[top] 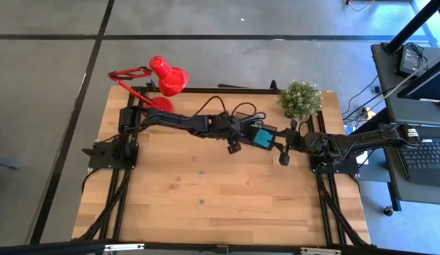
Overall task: Pick and place office supplies into organizer
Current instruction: Put the blue binder clip into the black desk organizer, then put the pink binder clip into the black desk organizer
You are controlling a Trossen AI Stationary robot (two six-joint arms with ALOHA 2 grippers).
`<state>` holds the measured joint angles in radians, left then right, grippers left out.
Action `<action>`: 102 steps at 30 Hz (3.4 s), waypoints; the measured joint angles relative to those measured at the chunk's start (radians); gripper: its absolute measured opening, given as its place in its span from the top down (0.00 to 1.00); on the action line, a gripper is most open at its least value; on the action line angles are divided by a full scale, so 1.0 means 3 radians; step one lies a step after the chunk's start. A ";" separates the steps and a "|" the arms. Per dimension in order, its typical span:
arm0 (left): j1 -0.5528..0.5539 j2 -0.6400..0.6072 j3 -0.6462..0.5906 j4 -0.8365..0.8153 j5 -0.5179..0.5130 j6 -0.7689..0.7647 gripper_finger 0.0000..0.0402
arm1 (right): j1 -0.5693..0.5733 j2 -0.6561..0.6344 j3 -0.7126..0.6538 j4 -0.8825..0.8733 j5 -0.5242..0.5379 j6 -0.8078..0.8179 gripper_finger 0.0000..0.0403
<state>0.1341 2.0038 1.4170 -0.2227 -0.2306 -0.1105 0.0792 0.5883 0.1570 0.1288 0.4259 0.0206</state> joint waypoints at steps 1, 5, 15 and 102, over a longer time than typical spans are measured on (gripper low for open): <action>0.0005 0.0033 0.0000 0.0031 0.0001 0.0004 0.86 | 0.0000 -0.0001 0.0000 0.0001 0.0000 0.0001 0.60; 0.0054 0.0138 0.0000 0.0073 0.0009 0.0007 0.86 | -0.0001 0.0000 0.0000 0.0000 0.0000 -0.0006 0.60; 0.0150 0.0250 0.0000 0.0035 0.0015 0.0090 0.82 | 0.0000 0.0000 0.0000 0.0002 0.0000 -0.0002 0.60; -0.0407 -0.0033 -0.0026 -0.2997 0.0741 -0.1541 0.69 | -0.0001 0.0000 0.0000 0.0001 0.0001 -0.0007 0.60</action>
<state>0.0120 1.9938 1.4091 -1.1217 -0.0082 -0.5728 0.0788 0.5884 0.1570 0.1291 0.4263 0.0185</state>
